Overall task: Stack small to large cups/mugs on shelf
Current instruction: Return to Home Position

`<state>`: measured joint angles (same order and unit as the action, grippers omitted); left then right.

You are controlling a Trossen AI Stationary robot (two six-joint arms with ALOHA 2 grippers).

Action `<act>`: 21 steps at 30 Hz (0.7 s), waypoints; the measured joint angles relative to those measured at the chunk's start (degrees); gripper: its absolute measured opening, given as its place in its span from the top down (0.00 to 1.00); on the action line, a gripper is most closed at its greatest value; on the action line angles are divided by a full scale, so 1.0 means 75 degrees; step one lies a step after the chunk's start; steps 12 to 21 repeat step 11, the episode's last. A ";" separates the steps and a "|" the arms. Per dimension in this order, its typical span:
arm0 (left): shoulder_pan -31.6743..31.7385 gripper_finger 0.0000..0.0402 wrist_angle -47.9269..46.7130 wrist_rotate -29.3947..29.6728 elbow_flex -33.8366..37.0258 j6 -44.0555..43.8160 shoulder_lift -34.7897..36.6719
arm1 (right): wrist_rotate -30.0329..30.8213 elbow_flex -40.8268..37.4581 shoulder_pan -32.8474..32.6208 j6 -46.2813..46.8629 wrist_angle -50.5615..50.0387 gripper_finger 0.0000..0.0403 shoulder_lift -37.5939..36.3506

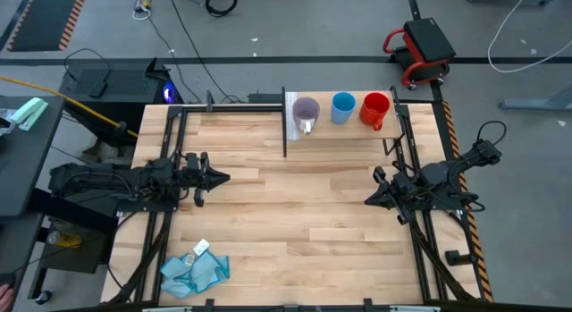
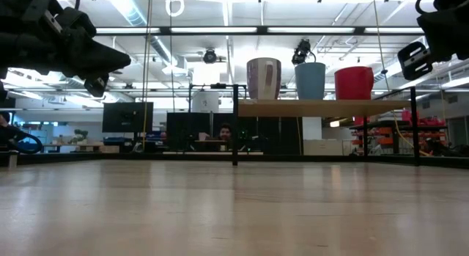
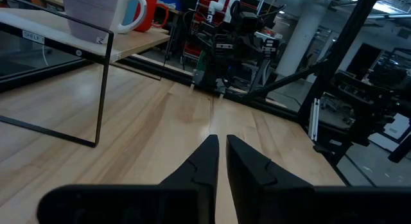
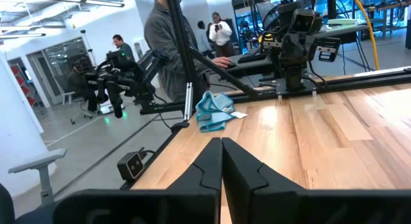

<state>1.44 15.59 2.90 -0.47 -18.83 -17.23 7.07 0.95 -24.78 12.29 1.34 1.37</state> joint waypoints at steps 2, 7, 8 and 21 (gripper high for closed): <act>0.0002 0.91 0.0001 0.0002 0.0000 0.0000 0.0000 | 0.0000 0.0000 0.0000 0.0000 0.0003 0.97 0.0000; 0.0000 0.93 -0.0001 0.0002 0.0000 0.0000 -0.0002 | 0.0000 0.0001 -0.0001 0.0000 0.0003 0.97 0.0000; 0.0002 0.93 0.0000 0.0003 0.0000 0.0000 0.0000 | 0.0000 0.0001 -0.0001 0.0000 0.0000 0.97 0.0000; 0.0001 0.93 -0.0002 0.0002 0.0000 0.0000 -0.0001 | 0.0000 0.0000 -0.0003 0.0000 0.0003 0.97 0.0000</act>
